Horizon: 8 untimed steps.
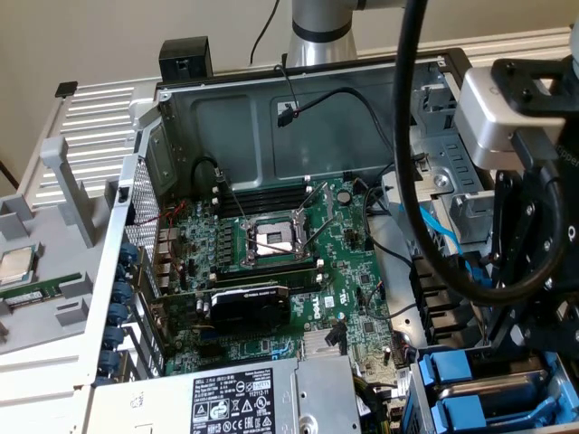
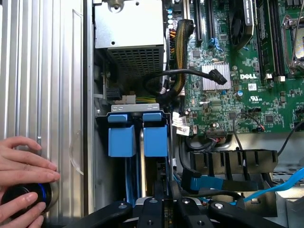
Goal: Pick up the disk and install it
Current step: 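Insert the first disk wire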
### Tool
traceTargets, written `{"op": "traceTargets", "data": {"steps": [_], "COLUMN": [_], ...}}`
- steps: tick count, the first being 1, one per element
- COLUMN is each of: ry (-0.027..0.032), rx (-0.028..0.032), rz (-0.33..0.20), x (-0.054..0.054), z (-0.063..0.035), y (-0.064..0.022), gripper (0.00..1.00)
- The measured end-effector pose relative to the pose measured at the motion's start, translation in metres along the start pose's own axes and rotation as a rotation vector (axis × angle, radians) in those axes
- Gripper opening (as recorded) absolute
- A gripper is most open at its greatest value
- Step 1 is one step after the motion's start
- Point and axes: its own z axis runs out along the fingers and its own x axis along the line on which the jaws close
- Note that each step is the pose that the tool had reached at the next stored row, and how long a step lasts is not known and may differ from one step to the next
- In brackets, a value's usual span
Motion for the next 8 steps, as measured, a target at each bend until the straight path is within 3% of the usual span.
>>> {"op": "traceTargets", "data": {"steps": [8], "ry": [0.0000], "rx": [0.0046], "rz": [0.000], "x": [0.0000], "z": [0.0004], "y": [0.0004], "gripper": [0.17]}}
